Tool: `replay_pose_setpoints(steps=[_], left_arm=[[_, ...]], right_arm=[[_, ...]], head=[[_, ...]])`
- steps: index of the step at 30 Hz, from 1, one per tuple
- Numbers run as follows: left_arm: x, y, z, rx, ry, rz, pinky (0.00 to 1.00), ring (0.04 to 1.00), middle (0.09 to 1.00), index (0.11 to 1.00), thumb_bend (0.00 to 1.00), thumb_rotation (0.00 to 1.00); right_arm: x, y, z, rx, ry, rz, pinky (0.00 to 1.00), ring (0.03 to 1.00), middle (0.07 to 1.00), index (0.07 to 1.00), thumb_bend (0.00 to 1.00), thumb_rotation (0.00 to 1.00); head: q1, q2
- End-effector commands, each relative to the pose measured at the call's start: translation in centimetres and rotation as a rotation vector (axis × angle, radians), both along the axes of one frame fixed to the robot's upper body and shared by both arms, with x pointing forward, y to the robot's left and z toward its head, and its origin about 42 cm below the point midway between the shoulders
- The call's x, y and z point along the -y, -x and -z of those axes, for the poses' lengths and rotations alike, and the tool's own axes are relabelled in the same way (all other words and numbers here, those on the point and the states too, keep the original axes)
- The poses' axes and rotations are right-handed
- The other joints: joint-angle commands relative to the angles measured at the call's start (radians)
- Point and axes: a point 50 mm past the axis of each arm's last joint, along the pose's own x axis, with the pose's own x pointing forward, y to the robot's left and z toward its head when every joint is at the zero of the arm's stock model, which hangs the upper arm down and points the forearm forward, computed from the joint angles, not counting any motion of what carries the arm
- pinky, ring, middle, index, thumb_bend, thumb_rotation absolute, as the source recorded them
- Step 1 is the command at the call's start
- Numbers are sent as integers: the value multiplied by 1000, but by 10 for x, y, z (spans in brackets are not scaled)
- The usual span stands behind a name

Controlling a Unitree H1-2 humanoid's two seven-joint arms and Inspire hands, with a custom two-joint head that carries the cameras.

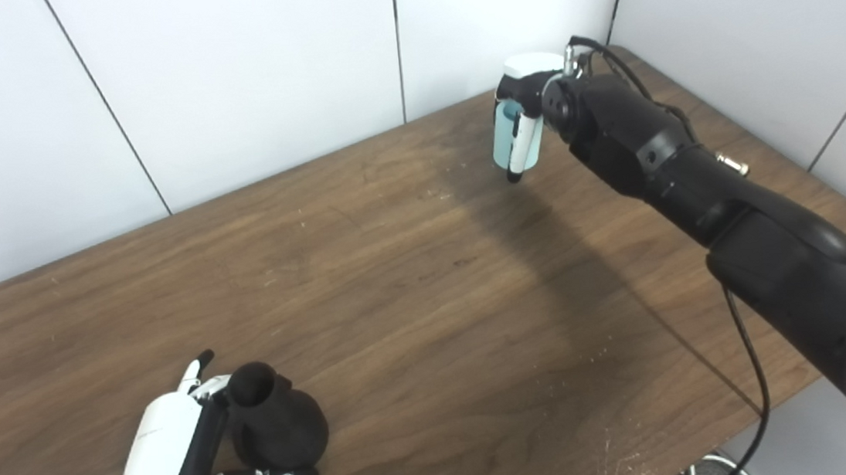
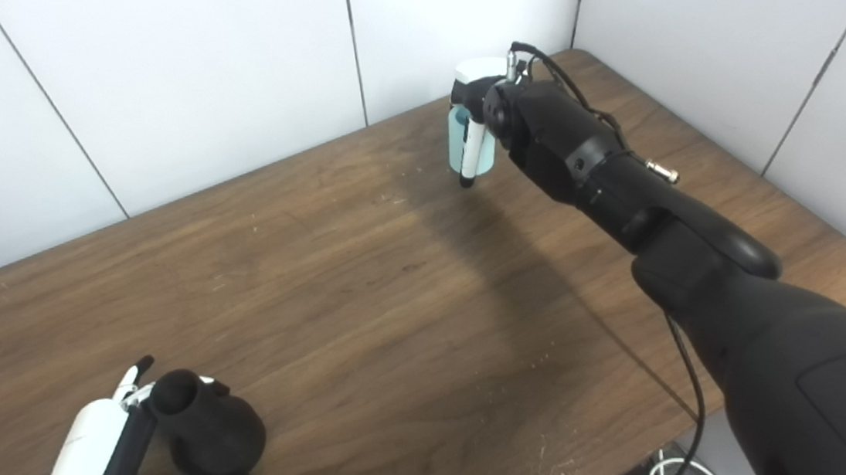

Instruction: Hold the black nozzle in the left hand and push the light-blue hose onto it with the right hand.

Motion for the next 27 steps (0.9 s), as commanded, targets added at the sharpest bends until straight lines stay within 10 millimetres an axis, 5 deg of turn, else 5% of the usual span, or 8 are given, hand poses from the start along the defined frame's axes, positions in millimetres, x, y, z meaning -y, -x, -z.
replay_pose_setpoints(steps=[1,4,6,8,27], left_arm=[[-13,9,23,-122,-114,-12,1000,708,480,489,523,0],[-13,9,23,-125,-113,-12,1000,708,480,489,523,0],[-13,8,23,-126,-113,-13,1000,708,480,489,523,0],[-13,8,23,-126,-113,-13,1000,708,480,489,523,0],[-5,13,20,-118,-112,-10,1000,708,477,490,523,0]], right_arm=[[6,-4,-34,115,62,-19,496,546,635,639,838,0],[7,-3,-33,157,83,-33,478,516,587,618,834,0],[8,-3,-32,196,95,-43,436,451,503,552,601,0],[9,-3,-30,223,99,-47,427,437,486,521,537,0],[5,7,-33,291,96,-84,368,453,484,464,504,0]], head=[[-1,2],[0,1],[0,1],[0,1],[72,-5]])
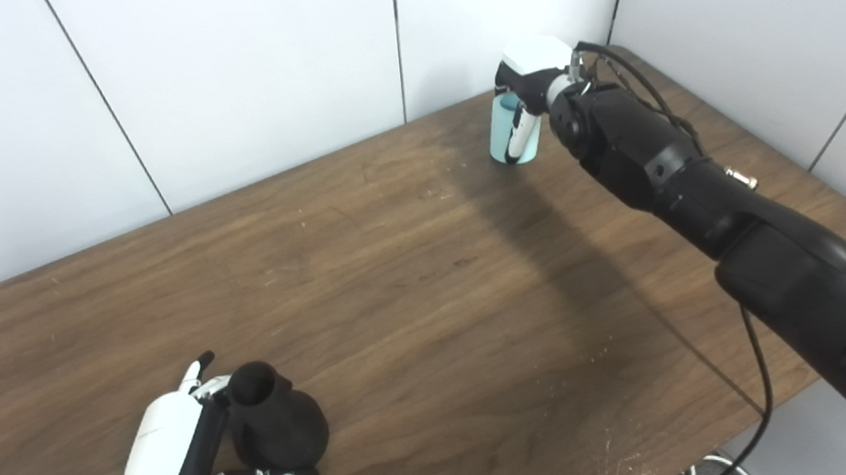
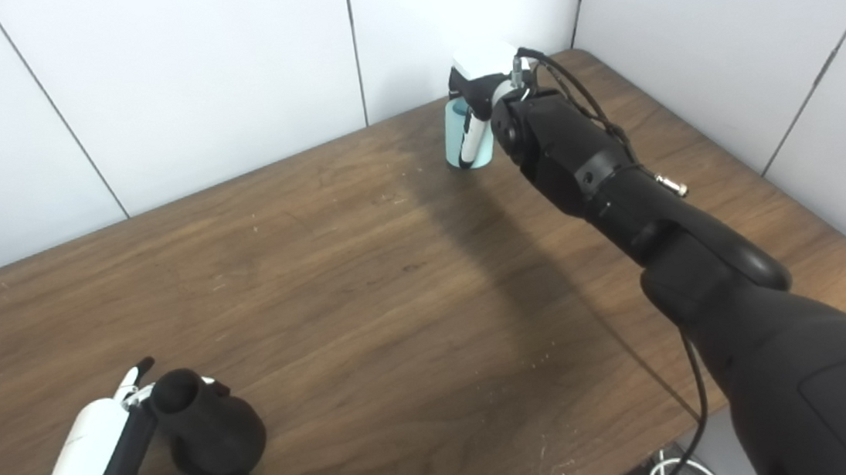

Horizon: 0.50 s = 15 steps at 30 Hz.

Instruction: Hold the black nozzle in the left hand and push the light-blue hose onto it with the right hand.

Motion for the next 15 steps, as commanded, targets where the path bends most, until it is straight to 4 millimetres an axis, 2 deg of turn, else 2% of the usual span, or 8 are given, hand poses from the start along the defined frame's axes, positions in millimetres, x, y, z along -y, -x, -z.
replay_pose_setpoints(steps=[1,4,7,9,15], left_arm=[[-6,12,23,-101,-108,-5,1000,708,476,491,523,0],[-1,13,24,-101,-108,-7,1000,708,473,493,523,0],[6,13,25,-105,-101,-10,1000,707,473,493,523,0],[12,13,25,-107,-98,-12,1000,707,475,492,523,0],[24,14,21,-111,-91,-22,1000,706,475,492,523,0]], right_arm=[[-1,1,-42,110,22,-22,368,453,485,459,504,0],[-14,9,-51,127,13,-53,369,451,487,456,504,0],[-42,28,-68,184,-13,-162,363,441,491,458,504,0],[-53,38,-74,210,-24,-215,352,433,498,464,503,0],[-83,67,-82,279,-93,-376,331,431,498,471,501,0]], head=[[23,2],[44,2],[116,4],[148,6],[226,11]])
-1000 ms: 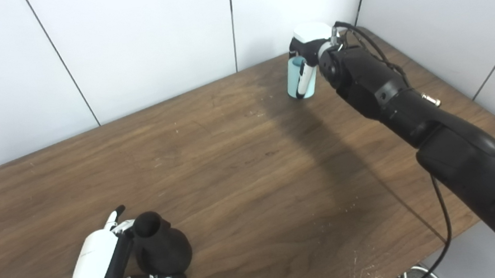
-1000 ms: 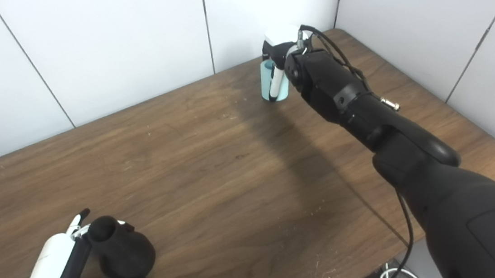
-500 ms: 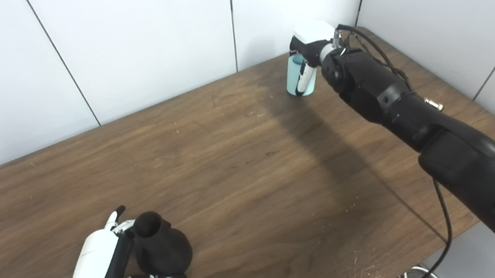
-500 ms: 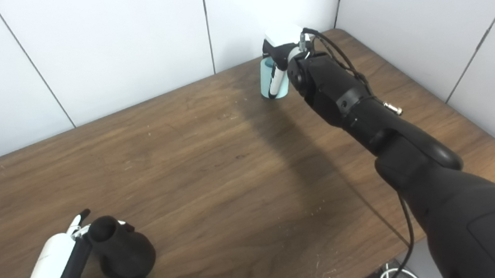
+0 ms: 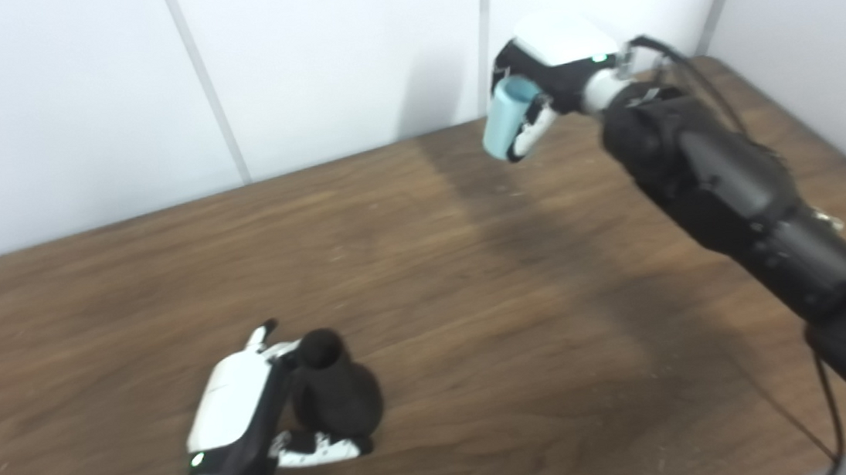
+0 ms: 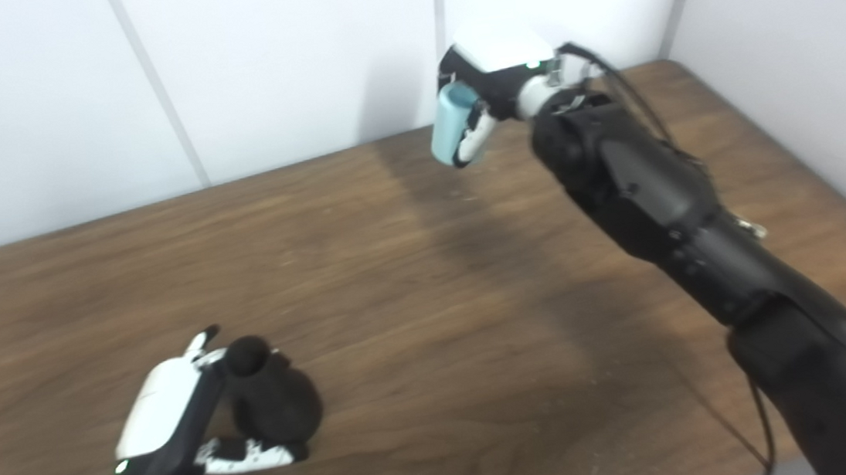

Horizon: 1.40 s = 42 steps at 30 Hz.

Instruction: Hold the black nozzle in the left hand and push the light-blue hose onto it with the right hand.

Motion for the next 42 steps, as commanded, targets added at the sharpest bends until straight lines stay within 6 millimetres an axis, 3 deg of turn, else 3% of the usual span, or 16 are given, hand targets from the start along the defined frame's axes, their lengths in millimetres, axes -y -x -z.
replay_pose_setpoints(steps=[1,6,10,15,26,34,42], left_arm=[[7,12,21,-108,-88,17,1000,705,475,492,523,0],[15,14,18,-109,-84,5,1000,703,464,497,523,0],[28,15,18,-114,-77,-5,1000,701,461,497,523,0],[41,14,16,-119,-75,-16,1000,698,492,482,523,0],[52,9,9,-123,-94,-26,1000,693,493,483,522,0],[54,9,8,-125,-88,-17,1000,699,490,485,523,0],[52,9,8,-121,-82,-11,1000,701,491,484,523,0]], right_arm=[[-5,9,-17,72,-21,-63,331,431,497,471,501,0],[-27,33,-28,88,-52,-192,322,432,496,473,501,0],[-42,57,-42,112,-91,-301,318,428,491,480,500,0],[-53,78,-48,124,-145,-391,309,431,497,483,499,0],[-79,122,-55,103,-202,-547,321,422,487,488,500,0],[-91,133,-54,74,-205,-650,321,412,489,496,499,0],[-102,135,-43,2,-186,-620,311,425,495,495,499,0]], head=[[29,3],[80,9],[162,24],[212,37],[248,60],[238,67],[219,72]])
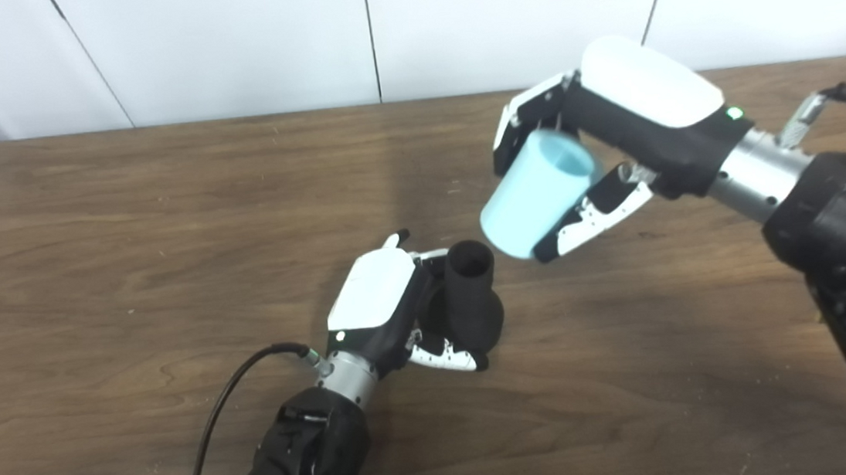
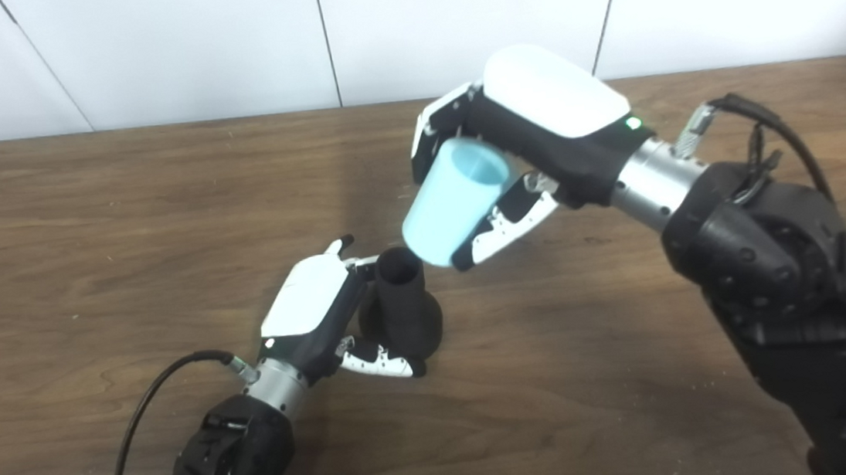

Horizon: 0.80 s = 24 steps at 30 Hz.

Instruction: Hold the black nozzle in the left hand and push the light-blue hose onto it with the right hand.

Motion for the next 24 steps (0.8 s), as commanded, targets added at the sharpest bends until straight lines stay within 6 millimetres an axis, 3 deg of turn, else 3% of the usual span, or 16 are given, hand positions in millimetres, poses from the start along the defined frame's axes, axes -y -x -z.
replay_pose_setpoints(steps=[1,24], left_arm=[[6,8,18,-103,-44,49,1000,702,491,484,522,0],[8,12,16,-111,-39,58,1000,702,500,479,522,0]], right_arm=[[-2,4,-11,55,3,11,311,425,497,496,499,0],[-20,2,9,45,-30,-15,334,411,499,503,500,0]], head=[[1,-2],[-5,-1]])
